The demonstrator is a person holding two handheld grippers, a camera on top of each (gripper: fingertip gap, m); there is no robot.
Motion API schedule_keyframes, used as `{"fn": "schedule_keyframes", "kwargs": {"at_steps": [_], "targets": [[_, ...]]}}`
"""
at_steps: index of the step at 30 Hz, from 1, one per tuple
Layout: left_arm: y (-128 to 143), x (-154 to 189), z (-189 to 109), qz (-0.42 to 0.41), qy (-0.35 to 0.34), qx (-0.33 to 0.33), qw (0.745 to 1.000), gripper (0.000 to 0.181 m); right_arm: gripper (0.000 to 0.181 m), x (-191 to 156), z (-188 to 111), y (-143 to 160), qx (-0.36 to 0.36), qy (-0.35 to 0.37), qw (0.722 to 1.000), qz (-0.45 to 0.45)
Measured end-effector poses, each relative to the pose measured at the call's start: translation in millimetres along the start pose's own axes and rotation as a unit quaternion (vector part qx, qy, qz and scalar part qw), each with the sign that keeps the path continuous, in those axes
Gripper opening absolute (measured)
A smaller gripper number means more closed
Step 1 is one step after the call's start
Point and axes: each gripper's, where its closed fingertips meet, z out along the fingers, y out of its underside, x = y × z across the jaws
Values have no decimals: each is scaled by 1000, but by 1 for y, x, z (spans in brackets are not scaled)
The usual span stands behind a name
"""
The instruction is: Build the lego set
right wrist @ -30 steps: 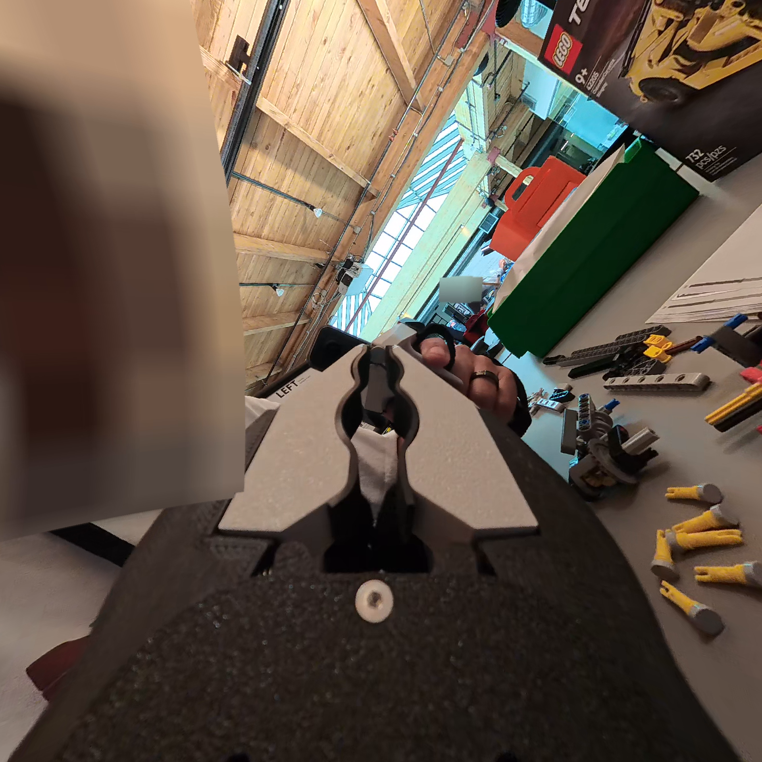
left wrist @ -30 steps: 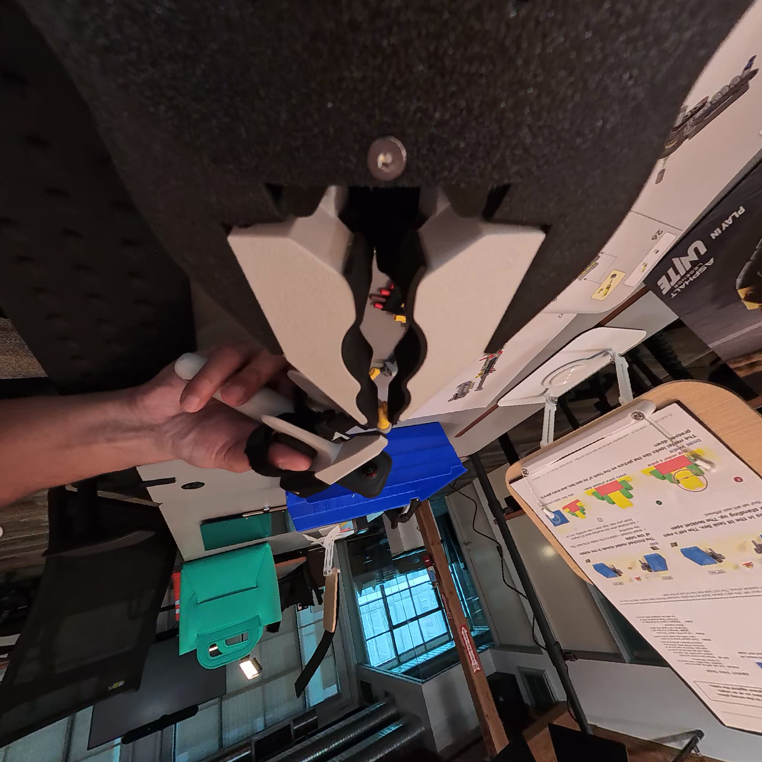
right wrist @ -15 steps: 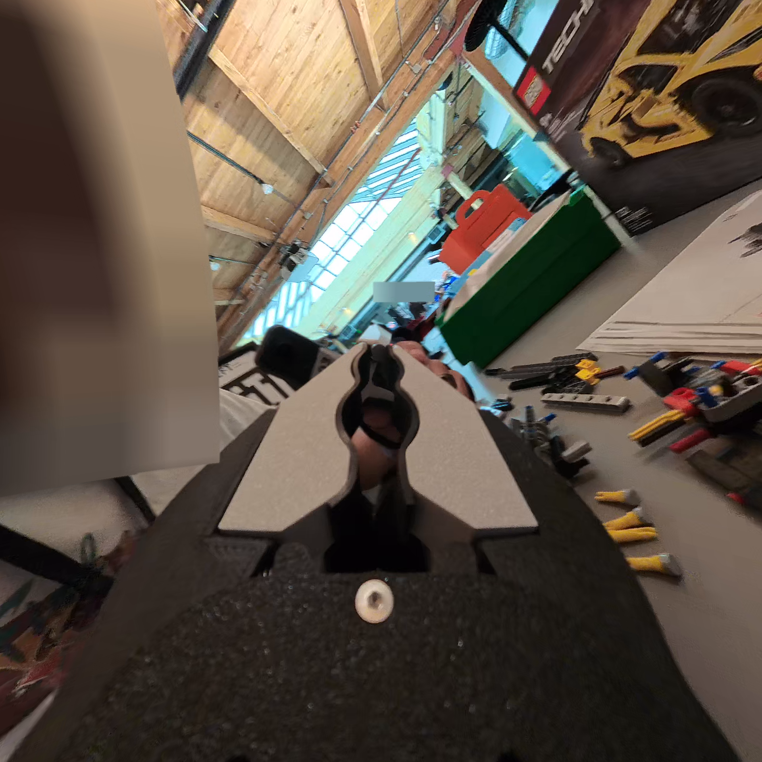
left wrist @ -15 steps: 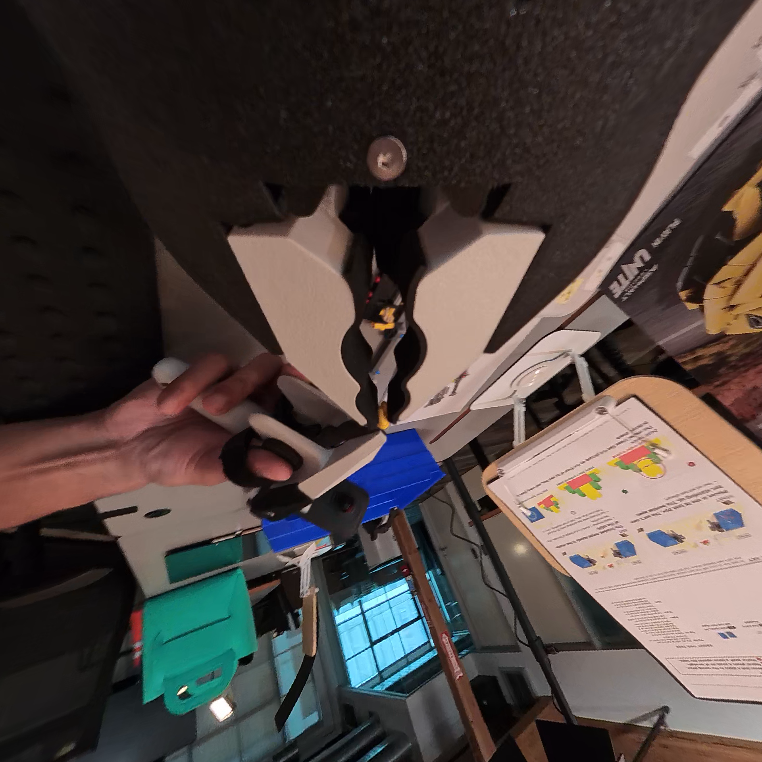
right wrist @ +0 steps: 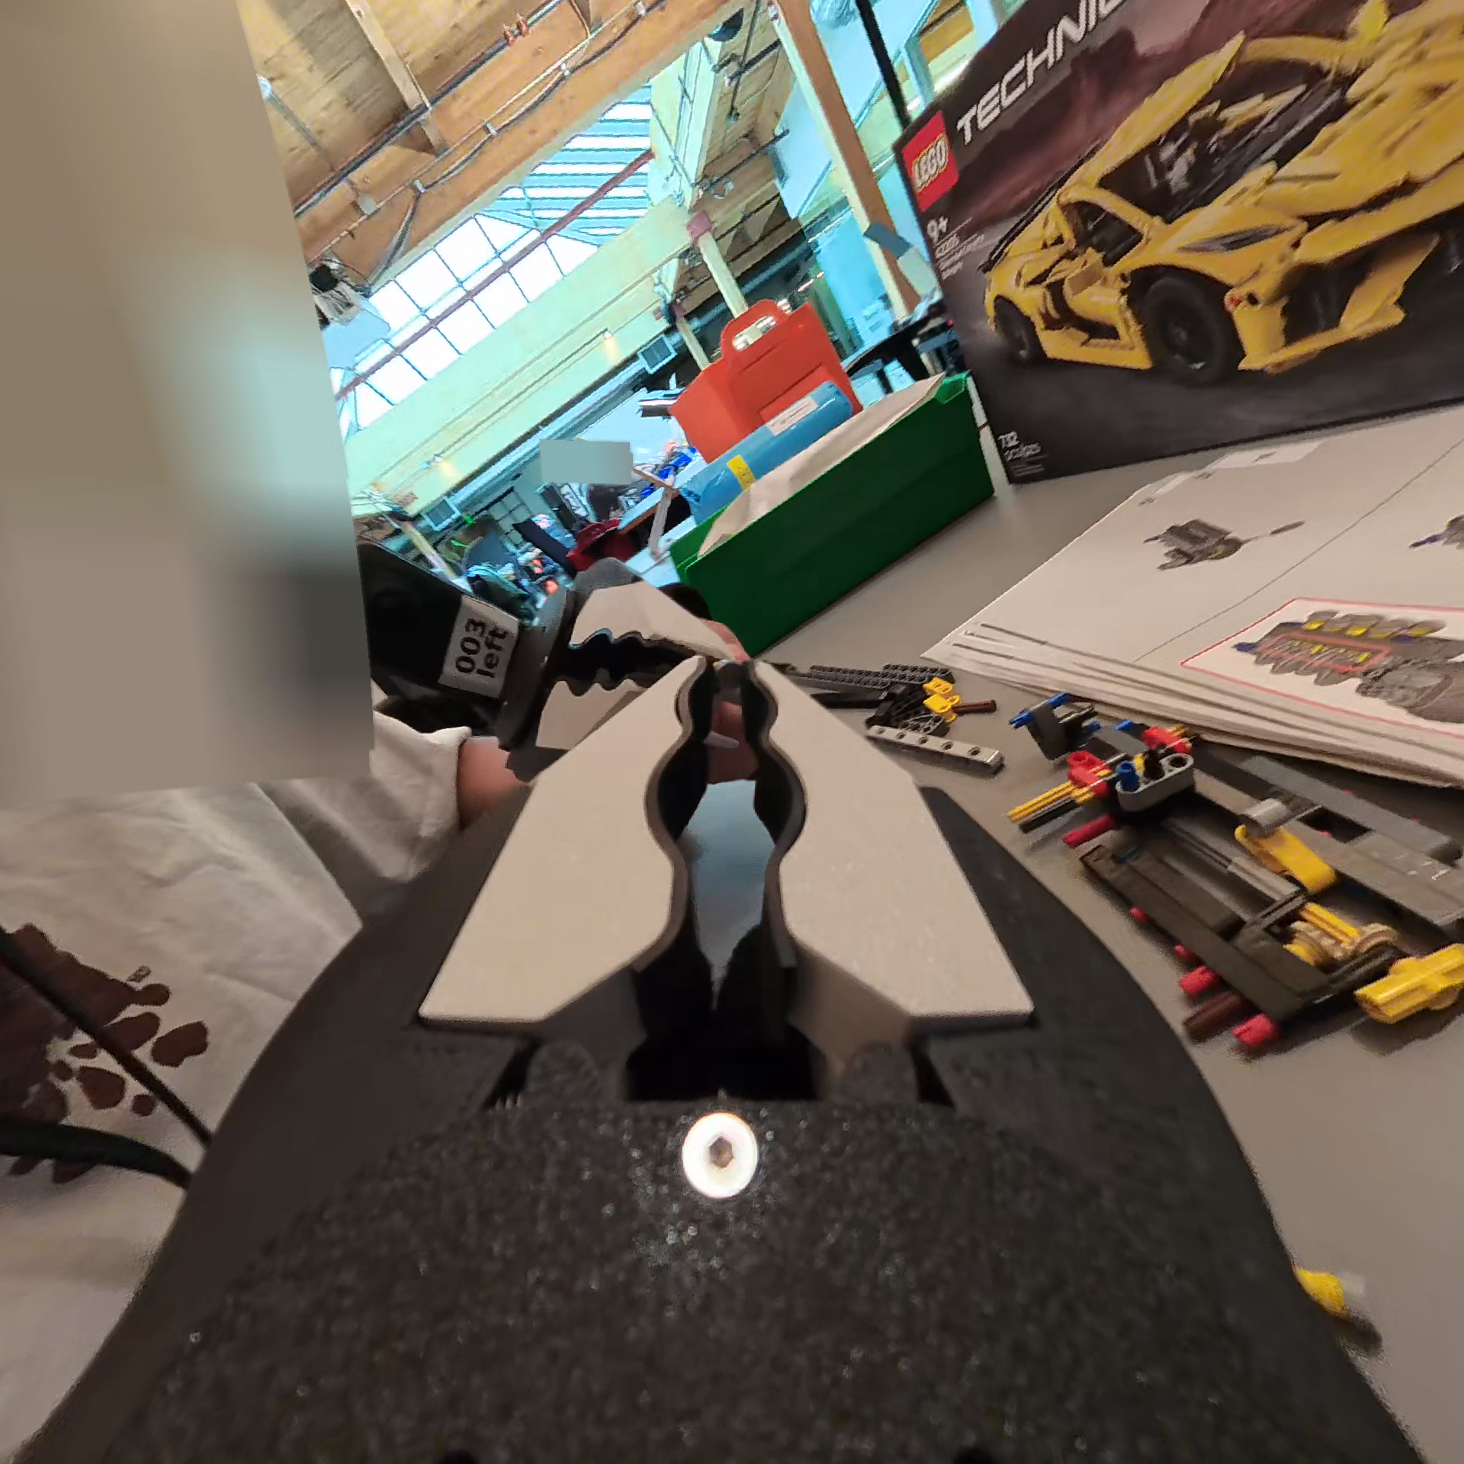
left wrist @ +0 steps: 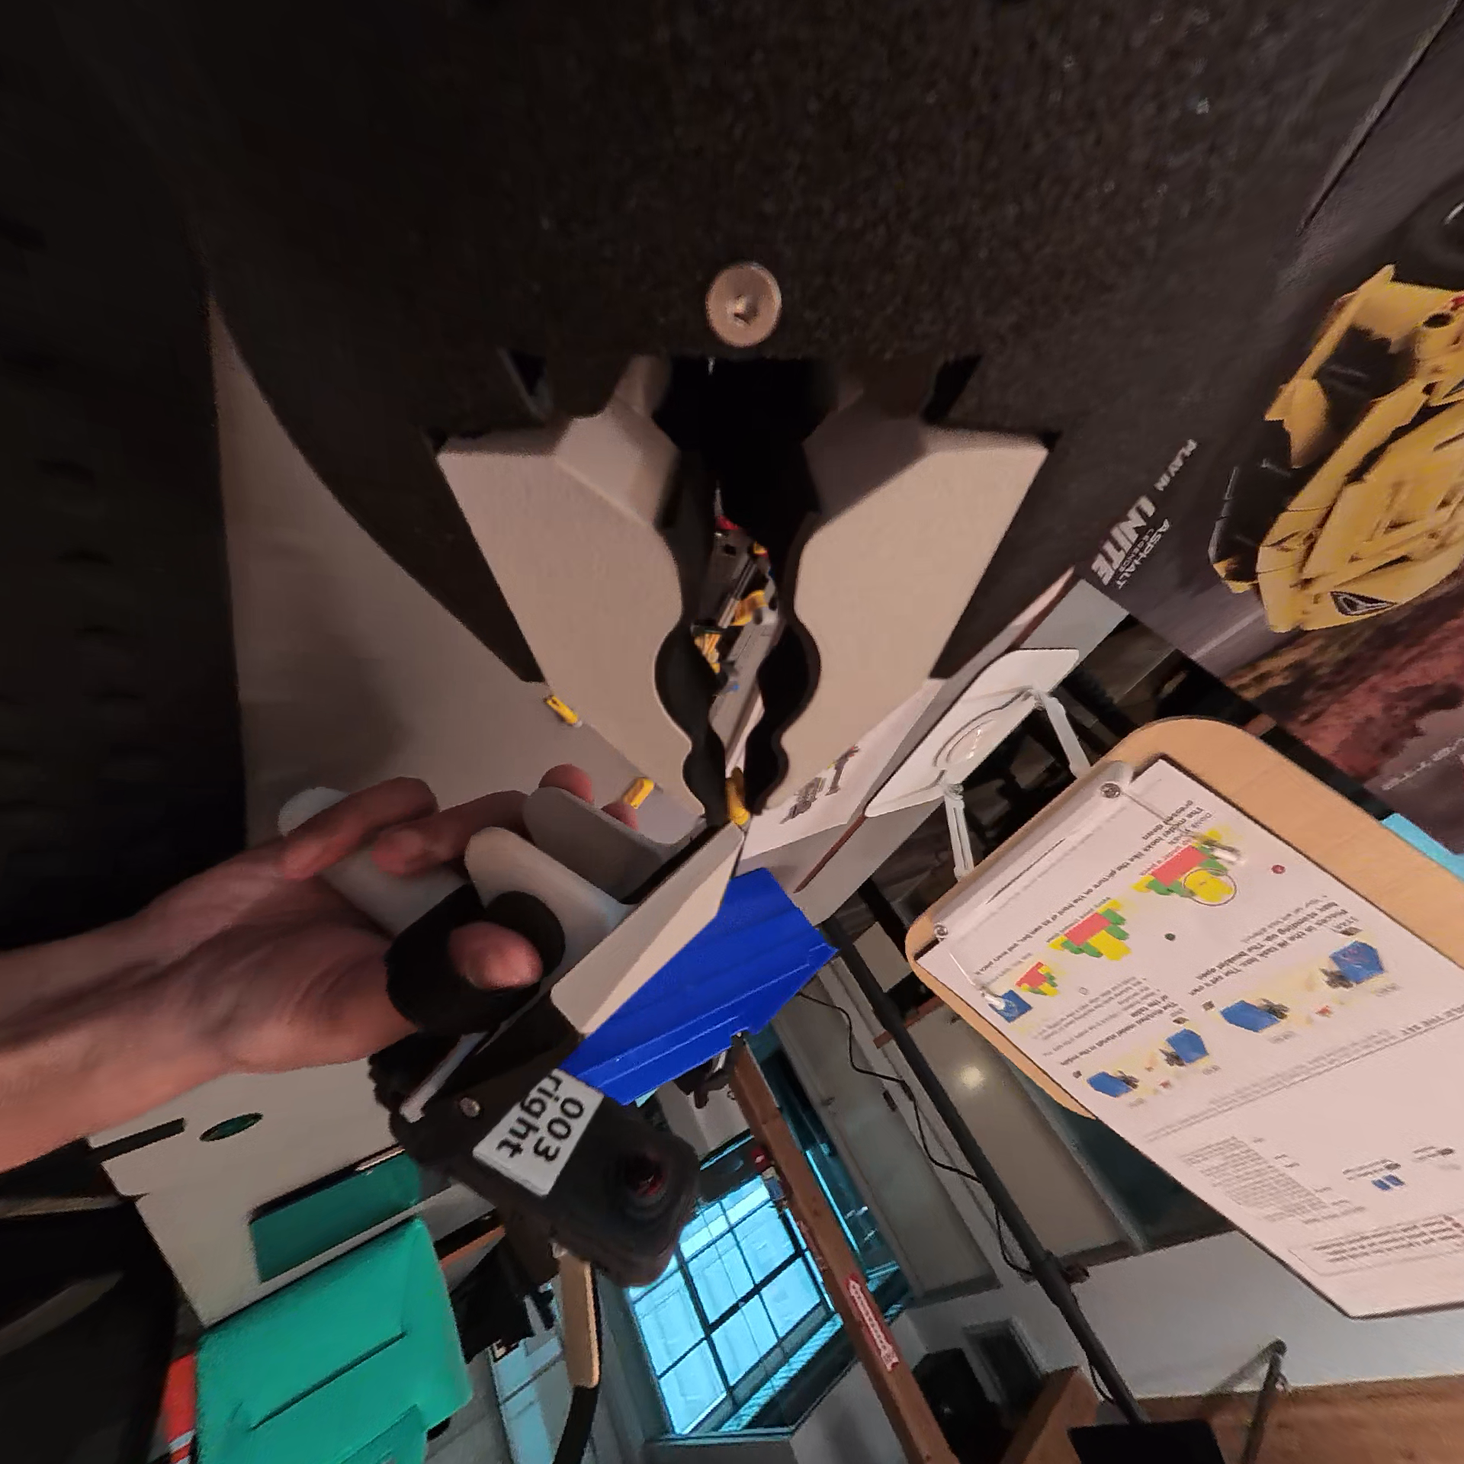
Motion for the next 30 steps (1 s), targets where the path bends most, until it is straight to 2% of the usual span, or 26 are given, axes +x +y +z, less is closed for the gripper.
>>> {"fn": "schedule_keyframes", "kwargs": {"at_steps": [6,10,13,15,16,17,19,21,23,26,30], "targets": [[2,7,1,1,19,-5,1000,4,6,0,-4,6,-24,-20,999,30],[-2,12,0,-45,57,11,997,4,6,-6,-8,7,-38,-57,996,60],[3,14,1,-51,72,-1,996,3,6,-1,-14,10,-78,-36,996,16],[7,10,1,-54,67,-10,996,3,6,11,-29,5,-108,0,994,-28],[10,9,2,-59,67,-17,996,4,6,23,-40,14,-165,37,984,-63],[11,9,2,-61,67,-21,996,4,6,40,-54,33,-253,81,957,-116],[12,14,4,-51,70,-26,996,4,7,65,-87,67,-405,139,881,-200],[15,22,5,-26,76,-37,996,4,7,75,-108,82,-484,163,826,-238],[17,29,6,-8,83,-44,996,4,7,78,-120,91,-531,171,794,-243],[19,33,7,-4,89,-48,995,4,7,78,-131,98,-565,171,772,-235],[19,31,6,-7,88,-49,995,3,7,78,-133,98,-567,168,775,-225]]}}
